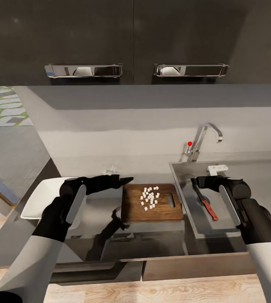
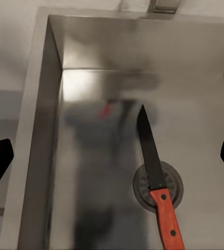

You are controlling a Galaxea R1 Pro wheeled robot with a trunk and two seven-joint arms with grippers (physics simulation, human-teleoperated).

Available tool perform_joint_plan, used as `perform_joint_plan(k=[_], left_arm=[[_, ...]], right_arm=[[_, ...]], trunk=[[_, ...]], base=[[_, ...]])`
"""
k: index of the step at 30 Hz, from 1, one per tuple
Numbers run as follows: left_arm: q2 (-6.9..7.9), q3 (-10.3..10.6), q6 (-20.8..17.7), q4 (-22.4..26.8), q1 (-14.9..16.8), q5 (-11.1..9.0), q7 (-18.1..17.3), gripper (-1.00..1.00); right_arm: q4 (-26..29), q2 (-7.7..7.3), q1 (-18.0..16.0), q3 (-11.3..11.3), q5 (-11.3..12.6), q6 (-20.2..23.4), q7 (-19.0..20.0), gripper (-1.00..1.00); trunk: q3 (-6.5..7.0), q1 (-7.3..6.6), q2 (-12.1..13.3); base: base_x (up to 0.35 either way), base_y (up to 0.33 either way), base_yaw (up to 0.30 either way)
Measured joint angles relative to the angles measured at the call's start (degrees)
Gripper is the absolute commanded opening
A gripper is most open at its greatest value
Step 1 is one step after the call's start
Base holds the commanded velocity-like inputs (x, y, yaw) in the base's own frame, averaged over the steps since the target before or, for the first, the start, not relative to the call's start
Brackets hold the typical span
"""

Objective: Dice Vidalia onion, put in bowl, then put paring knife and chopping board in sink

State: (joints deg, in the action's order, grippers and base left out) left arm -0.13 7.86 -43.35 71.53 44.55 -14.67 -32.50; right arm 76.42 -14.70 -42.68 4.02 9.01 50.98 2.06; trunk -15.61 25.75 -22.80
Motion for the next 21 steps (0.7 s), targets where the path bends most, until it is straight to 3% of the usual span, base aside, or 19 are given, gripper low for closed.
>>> perform_joint_plan(k=[5,6,7,12,21], left_arm=[[0.1,-1.6,-0.1,1.4,0.0,0.0,0.0,1.0],[0.11,-3.2,-0.1,1.5,0.0,0.0,0.0,1.0],[0.11,-3.2,-0.2,1.7,0.0,0.0,0.0,1.0],[0.07,-3.2,-1.3,1.9,0.0,0.0,0.0,1.0],[0.11,-3.2,-2.5,2.6,0.0,0.0,0.0,1.0]], right_arm=[[-1.6,-0.01,-1.6,-1.5,0.0,1.6,1.6,1.0],[-13.3,0.0,-8.1,-1.5,-0.2,6.3,6.0,1.0],[-20.2,-0.01,-8.6,-1.6,-0.6,6.9,6.6,1.0],[-20.8,0.0,-8.7,-1.7,-0.3,8.1,7.0,1.0],[-20.8,0.0,-8.7,-1.8,-0.3,8.4,7.3,1.0]], trunk=[[0.0,0.0,0.0],[0.01,-0.03,0.0],[-0.01,0.01,0.0],[0.0,0.0,0.0],[0.0,0.0,0.0]], base=[[0.0,0.0,0.0],[0.0,0.005,0.0],[0.0,0.017,0.0],[0.0,0.129,0.0],[0.0,0.289,0.0]])
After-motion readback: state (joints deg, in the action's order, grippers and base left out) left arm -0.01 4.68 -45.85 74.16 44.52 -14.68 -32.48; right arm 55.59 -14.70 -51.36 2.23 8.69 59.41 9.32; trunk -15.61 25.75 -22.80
